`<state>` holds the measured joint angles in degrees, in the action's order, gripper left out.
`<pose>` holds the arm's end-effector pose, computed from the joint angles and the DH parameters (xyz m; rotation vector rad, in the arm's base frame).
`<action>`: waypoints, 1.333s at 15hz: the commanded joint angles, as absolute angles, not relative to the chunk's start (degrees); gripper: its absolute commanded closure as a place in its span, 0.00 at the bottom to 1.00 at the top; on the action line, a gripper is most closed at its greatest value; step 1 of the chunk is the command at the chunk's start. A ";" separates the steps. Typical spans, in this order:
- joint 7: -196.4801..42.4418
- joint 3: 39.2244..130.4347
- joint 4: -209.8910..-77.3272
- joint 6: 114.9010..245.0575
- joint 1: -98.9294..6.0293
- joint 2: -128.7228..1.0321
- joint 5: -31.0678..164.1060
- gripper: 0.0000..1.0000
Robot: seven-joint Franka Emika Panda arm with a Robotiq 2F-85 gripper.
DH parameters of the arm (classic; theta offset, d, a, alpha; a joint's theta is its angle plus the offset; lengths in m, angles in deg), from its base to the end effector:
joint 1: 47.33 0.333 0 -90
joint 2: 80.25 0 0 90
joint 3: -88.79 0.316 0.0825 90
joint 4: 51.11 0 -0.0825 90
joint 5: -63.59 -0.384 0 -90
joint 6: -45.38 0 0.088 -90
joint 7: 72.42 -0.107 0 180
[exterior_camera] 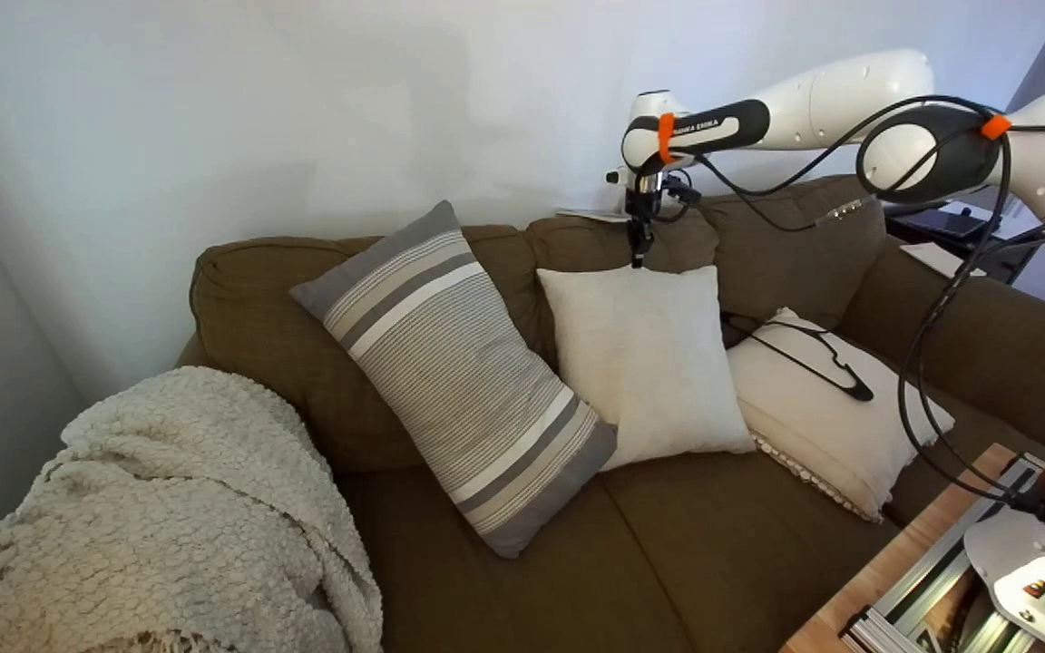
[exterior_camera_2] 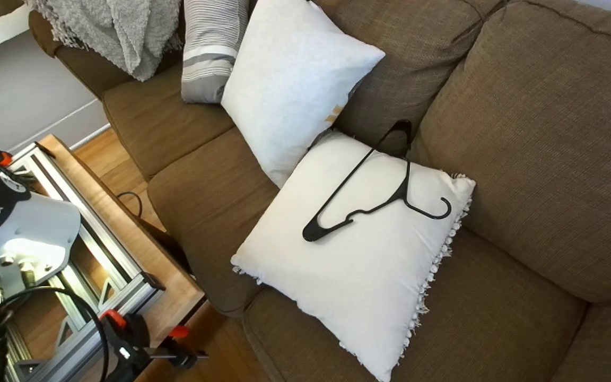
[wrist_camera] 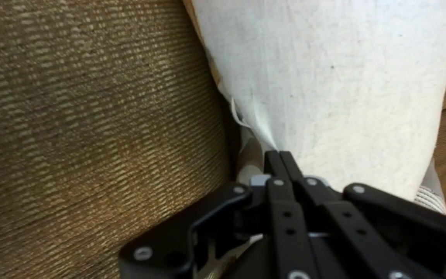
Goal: Move the white pillow to the left
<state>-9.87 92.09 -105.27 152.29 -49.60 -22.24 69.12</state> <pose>0.7764 -0.0103 0.2480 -2.6514 -1.6570 0.1547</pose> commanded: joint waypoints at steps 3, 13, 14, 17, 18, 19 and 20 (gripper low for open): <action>-16.25 90.59 -122.98 164.75 -50.46 -37.09 70.36 1.00; -29.15 88.40 -146.23 179.98 -50.84 -55.72 72.08 1.00; -30.60 87.97 -147.84 180.96 -50.82 -57.58 72.66 1.00; -29.72 89.42 -145.10 178.13 -51.17 -53.48 72.13 0.99; -29.68 89.58 -145.38 177.75 -51.19 -53.50 72.09 0.99; -29.68 89.79 -145.45 177.76 -51.14 -52.99 72.09 0.99; -29.69 89.93 -145.40 177.78 -51.10 -52.43 72.09 0.99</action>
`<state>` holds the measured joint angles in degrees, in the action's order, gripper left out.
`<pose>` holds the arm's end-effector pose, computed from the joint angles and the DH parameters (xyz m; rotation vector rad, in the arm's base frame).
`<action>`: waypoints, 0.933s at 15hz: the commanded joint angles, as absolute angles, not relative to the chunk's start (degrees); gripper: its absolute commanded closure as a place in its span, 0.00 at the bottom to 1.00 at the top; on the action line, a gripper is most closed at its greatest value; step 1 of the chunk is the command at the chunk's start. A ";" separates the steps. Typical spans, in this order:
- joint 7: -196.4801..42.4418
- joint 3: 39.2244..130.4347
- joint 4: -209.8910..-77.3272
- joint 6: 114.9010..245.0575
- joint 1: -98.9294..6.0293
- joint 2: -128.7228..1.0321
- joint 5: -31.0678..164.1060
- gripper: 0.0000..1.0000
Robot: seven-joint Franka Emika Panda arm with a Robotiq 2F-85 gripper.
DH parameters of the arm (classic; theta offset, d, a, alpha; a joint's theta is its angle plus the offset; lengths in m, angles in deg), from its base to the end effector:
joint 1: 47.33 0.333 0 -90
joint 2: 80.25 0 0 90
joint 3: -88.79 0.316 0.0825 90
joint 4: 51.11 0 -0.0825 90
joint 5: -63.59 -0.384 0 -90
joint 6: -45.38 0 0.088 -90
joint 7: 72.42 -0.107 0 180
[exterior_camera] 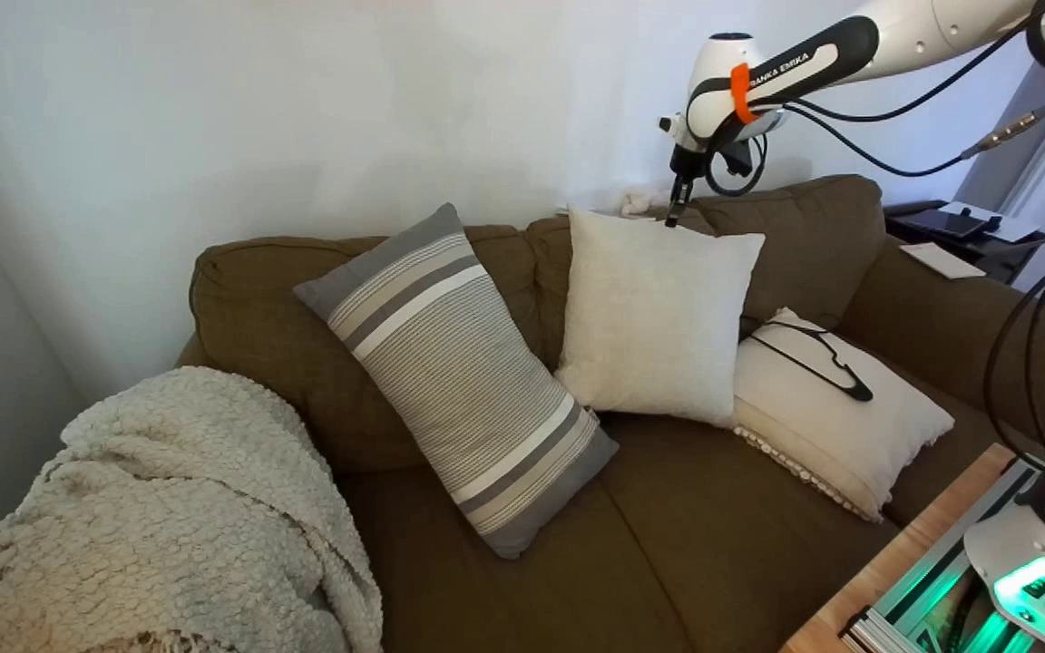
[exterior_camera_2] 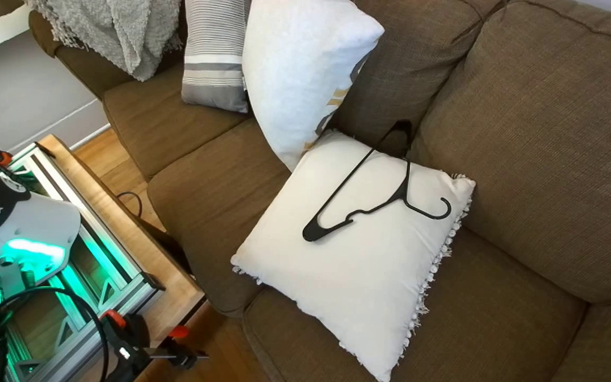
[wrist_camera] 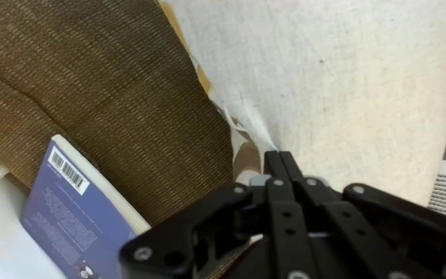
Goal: Move the white pillow to the left
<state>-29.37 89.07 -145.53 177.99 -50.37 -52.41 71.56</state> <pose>0.6942 -0.0366 0.3494 2.7391 1.1378 0.1845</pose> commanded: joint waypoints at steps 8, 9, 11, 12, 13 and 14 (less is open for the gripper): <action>-34.75 86.36 -146.69 172.29 -44.93 -61.55 90.59 1.00; -33.22 86.70 -146.00 169.94 -44.62 -62.59 92.73 1.00; -32.39 87.12 -144.89 166.32 -43.61 -65.06 97.34 1.00; -31.53 87.48 -144.15 164.05 -43.05 -66.22 99.36 1.00; -30.55 87.79 -143.35 161.95 -42.63 -67.40 101.48 1.00; -29.57 88.14 -142.75 160.47 -42.39 -68.67 103.52 1.00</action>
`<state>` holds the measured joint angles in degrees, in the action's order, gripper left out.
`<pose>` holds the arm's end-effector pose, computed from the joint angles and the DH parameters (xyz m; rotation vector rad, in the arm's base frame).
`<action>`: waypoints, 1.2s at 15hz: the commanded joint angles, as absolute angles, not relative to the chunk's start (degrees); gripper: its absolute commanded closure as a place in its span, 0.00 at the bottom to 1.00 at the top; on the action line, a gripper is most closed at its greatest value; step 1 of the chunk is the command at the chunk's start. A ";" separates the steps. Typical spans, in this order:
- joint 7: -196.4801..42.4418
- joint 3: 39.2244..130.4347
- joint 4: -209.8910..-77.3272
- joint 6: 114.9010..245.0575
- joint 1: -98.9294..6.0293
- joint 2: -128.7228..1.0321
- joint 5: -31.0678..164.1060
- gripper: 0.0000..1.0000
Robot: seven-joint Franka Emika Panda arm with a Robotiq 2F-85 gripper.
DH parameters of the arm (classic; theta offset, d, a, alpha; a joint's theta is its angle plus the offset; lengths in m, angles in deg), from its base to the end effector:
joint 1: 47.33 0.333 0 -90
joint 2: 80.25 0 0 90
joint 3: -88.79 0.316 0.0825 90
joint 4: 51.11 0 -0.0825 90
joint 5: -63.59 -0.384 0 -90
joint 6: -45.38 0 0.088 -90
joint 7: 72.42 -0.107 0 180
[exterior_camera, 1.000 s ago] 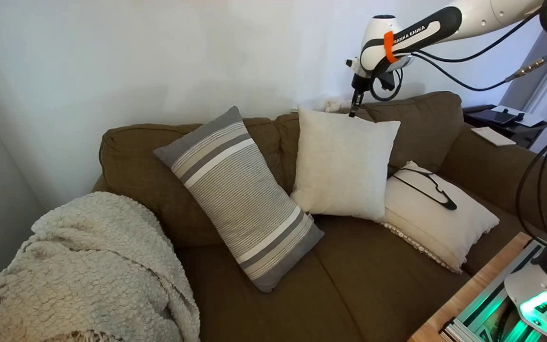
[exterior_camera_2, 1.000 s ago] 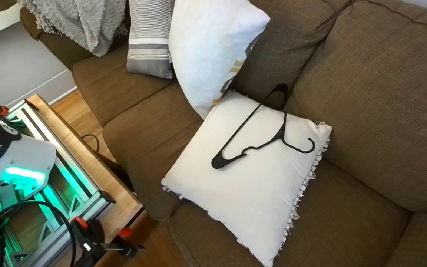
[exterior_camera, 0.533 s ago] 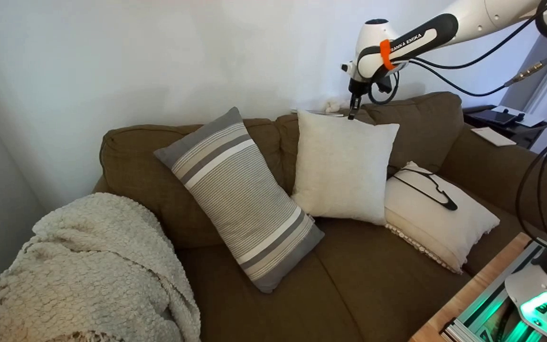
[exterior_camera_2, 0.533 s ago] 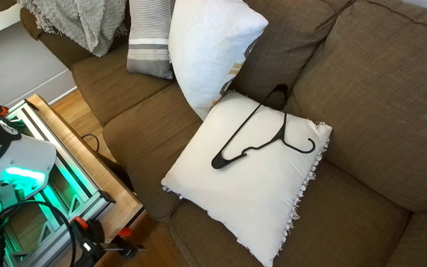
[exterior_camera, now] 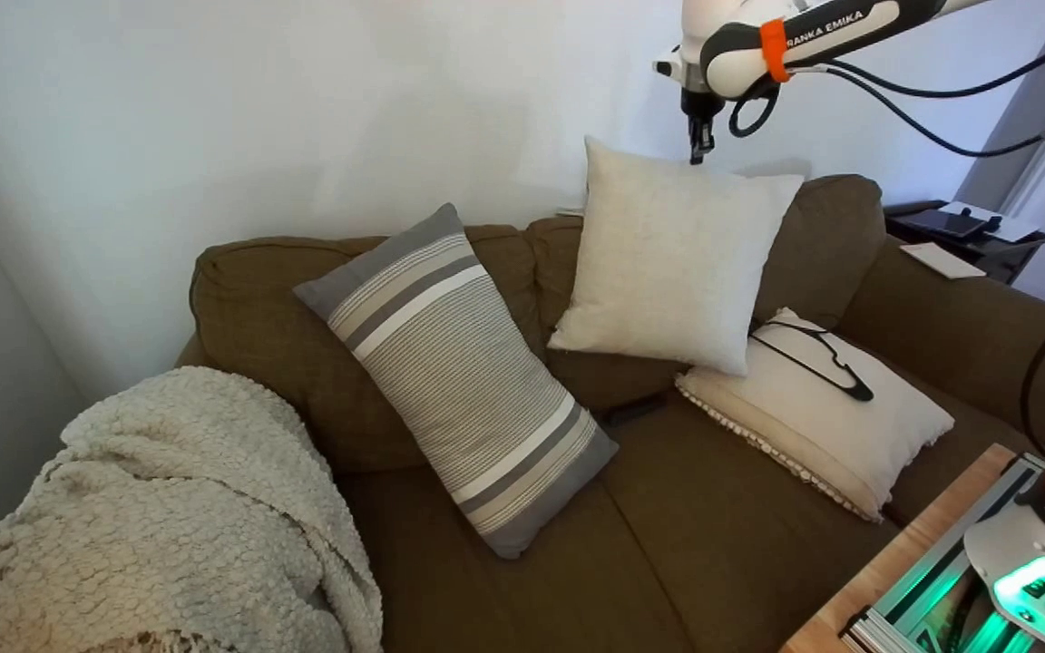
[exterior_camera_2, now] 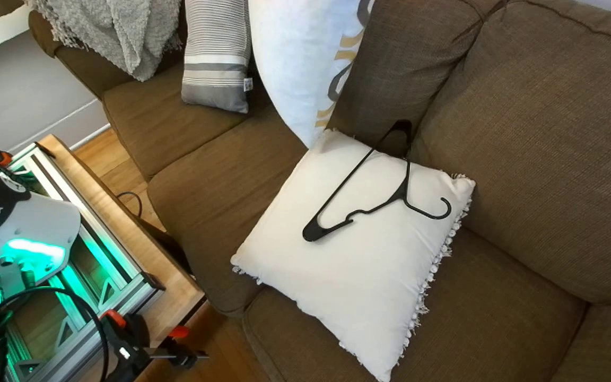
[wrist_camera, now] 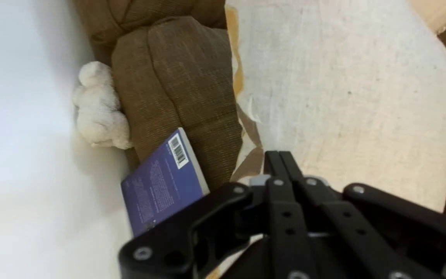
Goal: Move the white pillow to the left
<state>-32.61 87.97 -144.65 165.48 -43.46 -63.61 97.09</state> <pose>0.6668 0.0097 0.4745 2.2644 1.2436 -0.0120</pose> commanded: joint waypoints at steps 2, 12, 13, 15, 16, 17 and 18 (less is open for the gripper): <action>-27.12 89.13 -141.87 158.60 -41.94 -71.27 107.17 1.00; -18.25 95.15 -135.73 159.56 -39.44 -78.32 108.93 1.00; -18.71 95.59 -136.23 160.42 -39.23 -78.57 108.70 1.00; -18.50 96.58 -136.17 161.92 -38.57 -78.27 107.59 1.00; -17.87 97.09 -135.76 162.19 -38.25 -77.78 107.05 1.00; -17.78 97.64 -135.70 162.10 -37.84 -77.56 106.51 1.00; -17.53 98.14 -135.39 161.67 -37.40 -77.22 106.20 1.00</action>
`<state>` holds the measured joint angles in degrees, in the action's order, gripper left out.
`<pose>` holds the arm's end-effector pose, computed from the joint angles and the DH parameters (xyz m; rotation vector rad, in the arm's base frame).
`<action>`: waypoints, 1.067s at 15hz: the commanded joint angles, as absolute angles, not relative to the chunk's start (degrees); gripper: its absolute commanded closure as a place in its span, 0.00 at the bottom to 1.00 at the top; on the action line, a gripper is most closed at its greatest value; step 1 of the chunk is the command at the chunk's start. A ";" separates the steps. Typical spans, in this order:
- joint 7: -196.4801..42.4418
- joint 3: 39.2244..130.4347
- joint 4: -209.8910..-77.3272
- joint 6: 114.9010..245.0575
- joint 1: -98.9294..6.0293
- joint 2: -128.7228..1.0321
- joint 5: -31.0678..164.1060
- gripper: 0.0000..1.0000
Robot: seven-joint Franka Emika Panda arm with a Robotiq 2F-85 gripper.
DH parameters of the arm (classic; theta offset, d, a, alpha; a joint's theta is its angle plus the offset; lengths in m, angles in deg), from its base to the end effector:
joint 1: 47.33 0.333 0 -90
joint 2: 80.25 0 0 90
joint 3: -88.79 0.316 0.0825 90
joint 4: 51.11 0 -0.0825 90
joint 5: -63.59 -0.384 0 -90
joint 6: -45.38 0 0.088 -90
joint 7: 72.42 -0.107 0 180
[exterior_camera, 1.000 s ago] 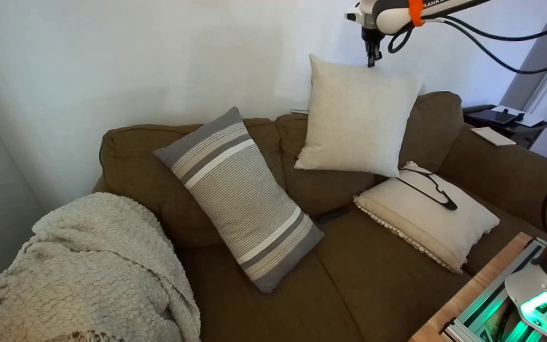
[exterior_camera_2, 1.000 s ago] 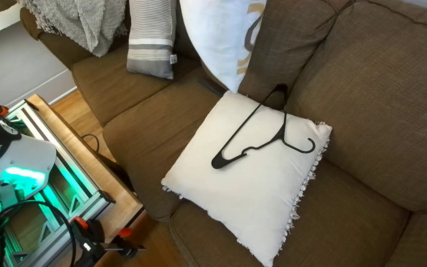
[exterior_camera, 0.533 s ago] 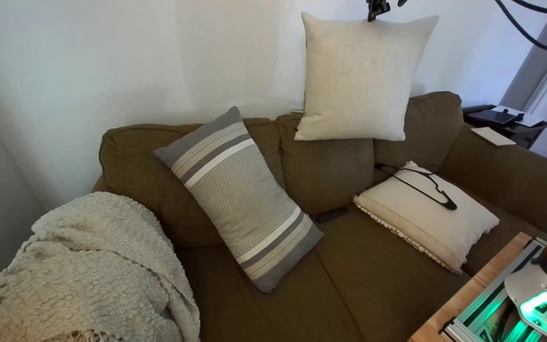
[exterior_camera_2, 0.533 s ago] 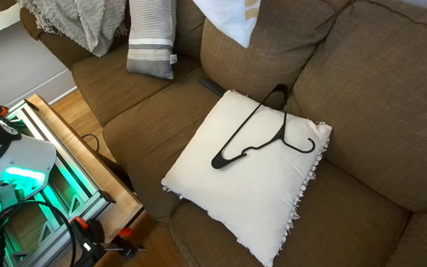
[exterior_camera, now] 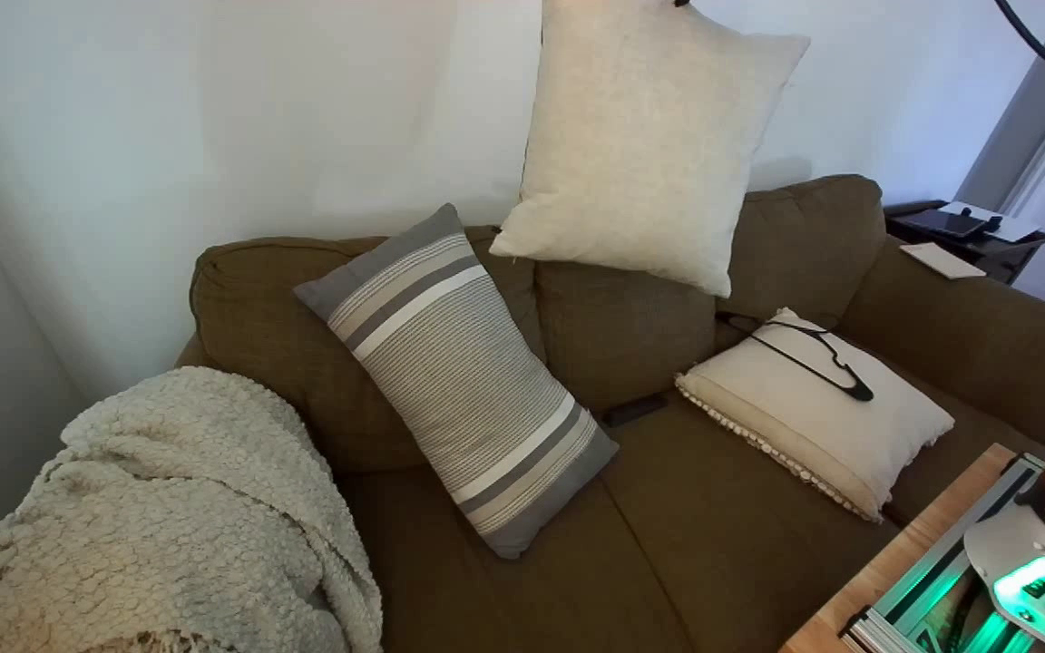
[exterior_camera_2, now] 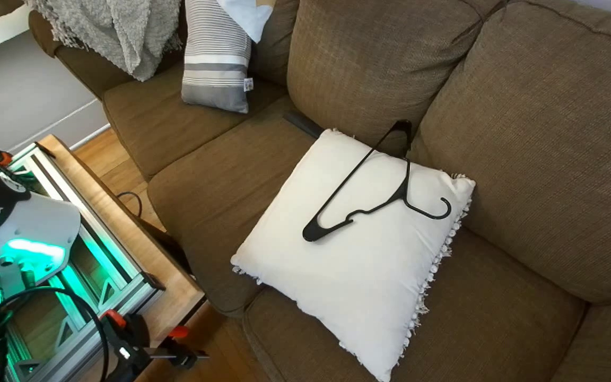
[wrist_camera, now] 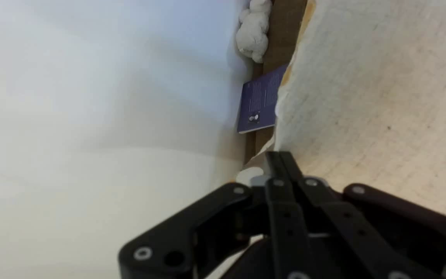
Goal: Move the white pillow to the left
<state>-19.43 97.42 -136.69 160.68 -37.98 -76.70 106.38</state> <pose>0.5940 0.1469 0.6902 1.7602 1.4908 0.2420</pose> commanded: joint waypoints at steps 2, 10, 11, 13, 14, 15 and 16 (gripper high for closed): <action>-18.30 99.15 -136.14 161.06 -36.38 -77.49 106.54 1.00; -20.63 101.98 -137.78 159.87 -33.41 -76.02 106.20 0.99; -20.68 102.07 -138.08 159.75 -33.22 -75.66 106.07 0.99; -20.79 101.94 -138.23 159.76 -33.26 -74.60 105.97 0.99; -20.80 101.88 -138.23 159.77 -33.34 -74.28 105.96 0.99; -20.81 101.88 -138.23 159.77 -33.35 -74.17 105.94 0.99; -20.81 101.88 -138.20 159.77 -33.35 -74.19 105.93 0.99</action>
